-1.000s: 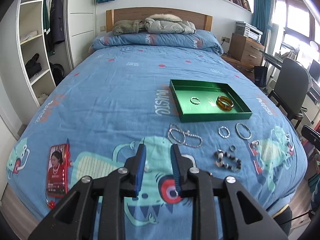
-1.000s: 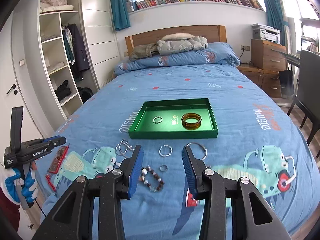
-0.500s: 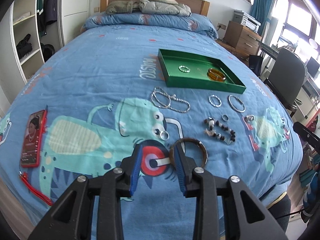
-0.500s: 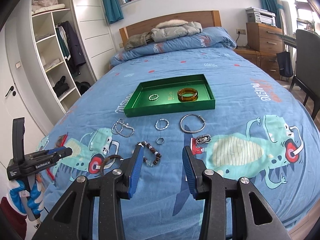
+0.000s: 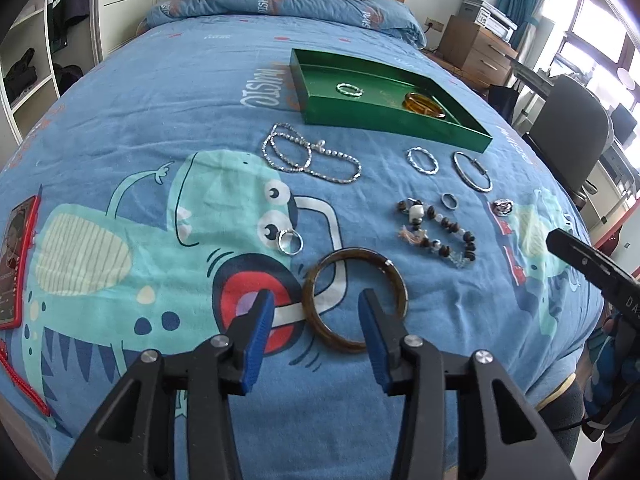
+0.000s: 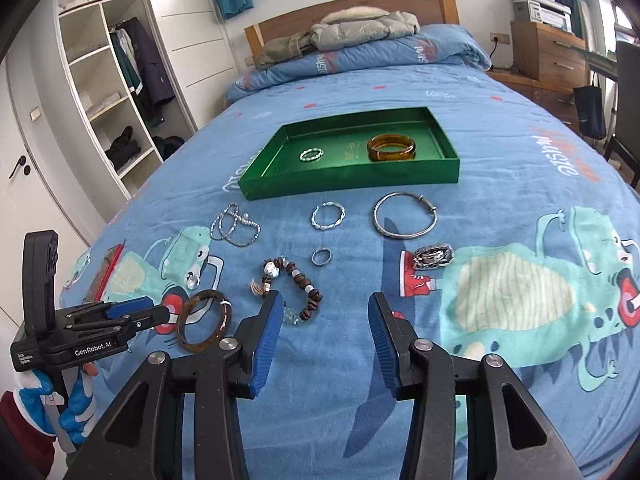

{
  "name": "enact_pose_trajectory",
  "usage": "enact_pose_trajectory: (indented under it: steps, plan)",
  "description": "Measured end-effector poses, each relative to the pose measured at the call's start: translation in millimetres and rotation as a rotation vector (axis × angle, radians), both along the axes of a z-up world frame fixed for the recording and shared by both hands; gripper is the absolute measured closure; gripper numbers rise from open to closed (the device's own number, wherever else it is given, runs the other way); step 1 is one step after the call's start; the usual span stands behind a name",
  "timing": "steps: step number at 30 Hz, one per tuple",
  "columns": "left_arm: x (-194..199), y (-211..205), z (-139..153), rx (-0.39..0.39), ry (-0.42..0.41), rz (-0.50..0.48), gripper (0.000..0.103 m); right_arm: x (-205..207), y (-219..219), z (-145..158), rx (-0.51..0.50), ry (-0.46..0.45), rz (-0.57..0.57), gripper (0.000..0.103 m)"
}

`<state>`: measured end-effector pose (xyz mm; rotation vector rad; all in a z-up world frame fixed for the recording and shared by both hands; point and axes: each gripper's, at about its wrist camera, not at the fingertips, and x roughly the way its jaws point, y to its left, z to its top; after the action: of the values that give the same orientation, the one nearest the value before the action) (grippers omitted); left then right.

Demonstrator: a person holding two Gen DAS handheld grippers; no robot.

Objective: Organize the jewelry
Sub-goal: 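Move both tools back toward the remaining jewelry, then grasp the dark brown bangle with the left tool while the right tool grasps the bead bracelet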

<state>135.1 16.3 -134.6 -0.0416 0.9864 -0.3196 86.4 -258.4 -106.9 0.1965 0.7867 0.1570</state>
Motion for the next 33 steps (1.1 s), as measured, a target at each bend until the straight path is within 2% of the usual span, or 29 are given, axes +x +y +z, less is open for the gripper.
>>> enact_pose_trajectory:
  steps: [11,21,27,31,33]
  plan:
    - [15,-8,-26,0.007,0.051,0.002,0.061,40,17,-34,-0.008,0.063,0.071,0.058]
    - [13,-23,-41,0.102,0.050,-0.007,0.063,71,37,-61,-0.058,0.115,0.126,0.063]
    - [15,-24,-44,0.110,0.046,0.018,0.076,73,52,-69,-0.186,0.111,0.150,0.071]
    - [16,-25,-44,0.120,0.036,0.025,0.080,71,56,-71,-0.239,0.105,0.163,0.074]
    - [15,-26,-45,0.125,0.031,0.027,0.080,70,55,-71,-0.250,0.106,0.160,0.080]
